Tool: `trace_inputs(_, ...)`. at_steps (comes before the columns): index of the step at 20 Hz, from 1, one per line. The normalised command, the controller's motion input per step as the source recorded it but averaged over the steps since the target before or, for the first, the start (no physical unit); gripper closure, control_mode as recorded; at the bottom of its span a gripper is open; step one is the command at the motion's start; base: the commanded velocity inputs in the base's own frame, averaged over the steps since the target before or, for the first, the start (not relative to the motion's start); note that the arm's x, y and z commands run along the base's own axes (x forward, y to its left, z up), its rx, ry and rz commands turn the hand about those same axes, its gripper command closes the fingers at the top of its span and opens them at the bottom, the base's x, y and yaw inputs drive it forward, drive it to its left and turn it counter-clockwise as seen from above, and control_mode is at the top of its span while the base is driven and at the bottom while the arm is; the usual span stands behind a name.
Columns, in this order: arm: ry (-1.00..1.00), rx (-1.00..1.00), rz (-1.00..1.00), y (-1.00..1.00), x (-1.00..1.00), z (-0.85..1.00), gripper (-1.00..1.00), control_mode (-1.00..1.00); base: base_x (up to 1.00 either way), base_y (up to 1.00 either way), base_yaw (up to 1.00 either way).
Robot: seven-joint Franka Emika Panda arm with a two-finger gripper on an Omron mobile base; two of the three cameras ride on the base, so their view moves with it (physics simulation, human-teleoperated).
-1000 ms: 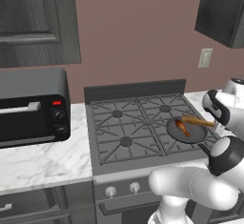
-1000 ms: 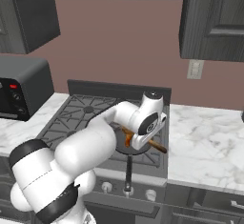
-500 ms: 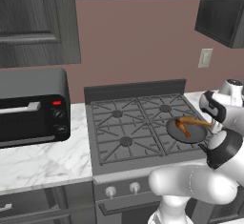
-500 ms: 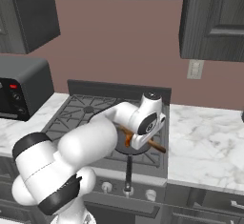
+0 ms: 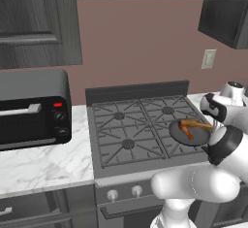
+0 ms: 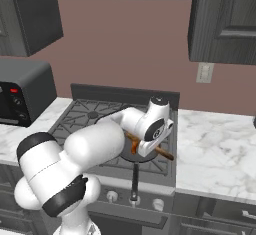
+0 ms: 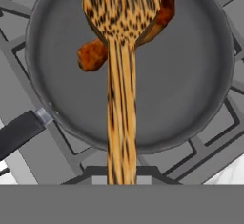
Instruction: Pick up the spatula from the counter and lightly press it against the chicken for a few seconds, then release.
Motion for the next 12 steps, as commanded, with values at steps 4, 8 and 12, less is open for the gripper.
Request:
trace_inputs(4, 0.00, 0.00, 0.02, 0.00, 0.08, 0.00, 1.00, -1.00, 0.00, 0.00, 0.00)
trace_inputs(8, 0.00, 0.00, 0.02, 0.00, 0.05, -0.04, 1.00, -1.00, 0.00, 0.00, 0.00)
trace_inputs(12, 0.00, 0.00, 0.01, 0.00, 0.02, -0.05, 1.00, -1.00, 0.00, 0.00, 0.00)
